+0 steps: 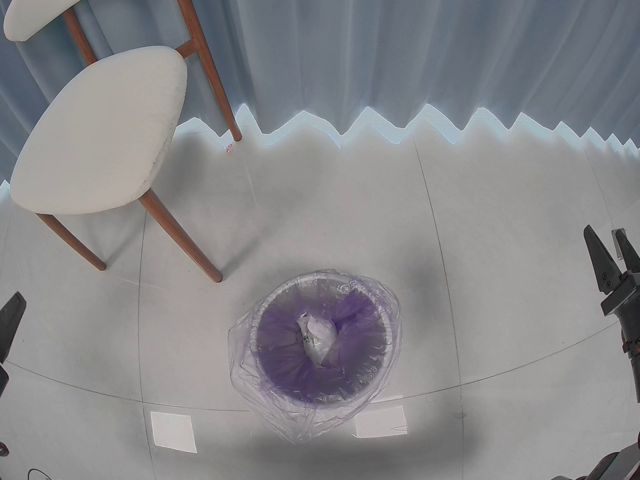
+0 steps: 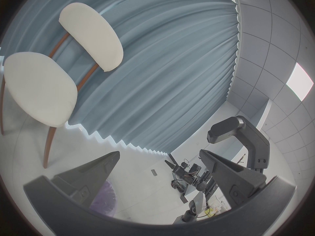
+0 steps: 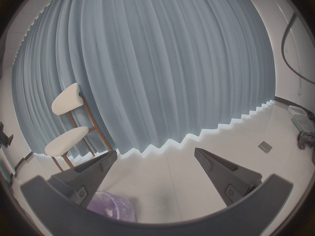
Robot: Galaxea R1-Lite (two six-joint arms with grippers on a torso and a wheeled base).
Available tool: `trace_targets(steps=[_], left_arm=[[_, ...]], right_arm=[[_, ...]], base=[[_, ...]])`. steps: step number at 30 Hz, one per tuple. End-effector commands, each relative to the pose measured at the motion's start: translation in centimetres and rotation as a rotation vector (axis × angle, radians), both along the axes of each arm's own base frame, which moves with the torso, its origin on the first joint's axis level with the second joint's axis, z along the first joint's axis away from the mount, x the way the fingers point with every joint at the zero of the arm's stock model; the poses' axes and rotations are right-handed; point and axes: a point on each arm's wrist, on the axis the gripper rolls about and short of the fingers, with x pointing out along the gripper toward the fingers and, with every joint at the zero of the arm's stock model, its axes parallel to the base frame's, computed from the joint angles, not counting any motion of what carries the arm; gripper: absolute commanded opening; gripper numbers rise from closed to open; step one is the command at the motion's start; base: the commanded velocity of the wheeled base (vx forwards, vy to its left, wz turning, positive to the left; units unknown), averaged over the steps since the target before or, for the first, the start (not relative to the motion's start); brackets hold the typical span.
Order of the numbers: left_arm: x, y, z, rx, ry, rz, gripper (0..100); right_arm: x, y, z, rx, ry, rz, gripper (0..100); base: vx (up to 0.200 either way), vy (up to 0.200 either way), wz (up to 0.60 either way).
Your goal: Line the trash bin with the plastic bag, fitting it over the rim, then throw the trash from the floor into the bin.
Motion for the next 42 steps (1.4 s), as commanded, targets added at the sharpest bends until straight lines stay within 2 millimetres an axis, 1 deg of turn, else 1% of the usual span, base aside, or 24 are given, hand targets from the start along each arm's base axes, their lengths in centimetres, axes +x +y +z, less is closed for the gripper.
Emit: trace_targets(steps=[1, 11, 17, 22, 25, 29, 32, 35, 37, 39, 40, 42], left_arm=[[-2.8, 0.7, -0.1, -0.016, -0.086, 0.054, 100], [-5.1, 1.0, -1.6, -0.015, -0.077, 0.076, 100], [-5.9, 1.1, -2.3, -0.017, -0.087, 0.086, 100], [-6.3, 1.1, -2.7, -0.016, -0.091, 0.114, 100], [-6.7, 1.1, -3.5, -0.015, -0.088, 0.113, 100], [-7.1, 1.2, -4.2, -0.017, -0.093, 0.111, 100], [-7.1, 1.2, -4.2, -0.018, -0.097, 0.112, 100], [-7.0, 1.1, -4.4, -0.016, -0.092, 0.115, 100], [-6.8, 1.1, -4.8, -0.014, -0.078, 0.117, 100], [-6.7, 1.1, -4.9, -0.014, -0.072, 0.119, 100], [-6.5, 1.1, -5.2, -0.013, -0.062, 0.123, 100], [-6.3, 1.1, -5.6, -0.010, -0.054, 0.123, 100]], right_arm=[[-2.3, -1.1, 0.4, 0.000, -0.041, -0.035, 100], [-5.5, -2.2, 0.1, -0.002, -0.035, -0.040, 100], [-7.1, -3.0, -0.5, -0.009, -0.025, -0.105, 100], [-8.0, -3.3, -0.7, -0.004, -0.038, -0.125, 100], [-8.6, -3.4, -1.0, -0.005, -0.034, -0.126, 100], [-9.9, -3.7, -1.9, -0.011, -0.021, -0.133, 100], [-10.7, -3.8, -2.7, -0.025, -0.004, -0.121, 100], [-11.5, -3.9, -3.6, -0.044, 0.023, -0.104, 100], [-12.3, -3.9, -4.5, -0.060, 0.040, -0.097, 100], [-12.7, -3.9, -4.7, -0.065, 0.043, -0.091, 100], [-13.2, -3.8, -5.1, -0.077, 0.050, -0.074, 100], [-13.7, -3.8, -5.8, -0.084, 0.067, -0.062, 100]], base=[[0.000, 0.000, 0.00], [0.000, 0.000, 0.00], [0.000, 0.000, 0.00], [0.000, 0.000, 0.00], [0.000, 0.000, 0.00], [0.000, 0.000, 0.00], [0.000, 0.000, 0.00], [0.000, 0.000, 0.00], [0.000, 0.000, 0.00], [0.000, 0.000, 0.00], [0.000, 0.000, 0.00], [0.000, 0.000, 0.00]])
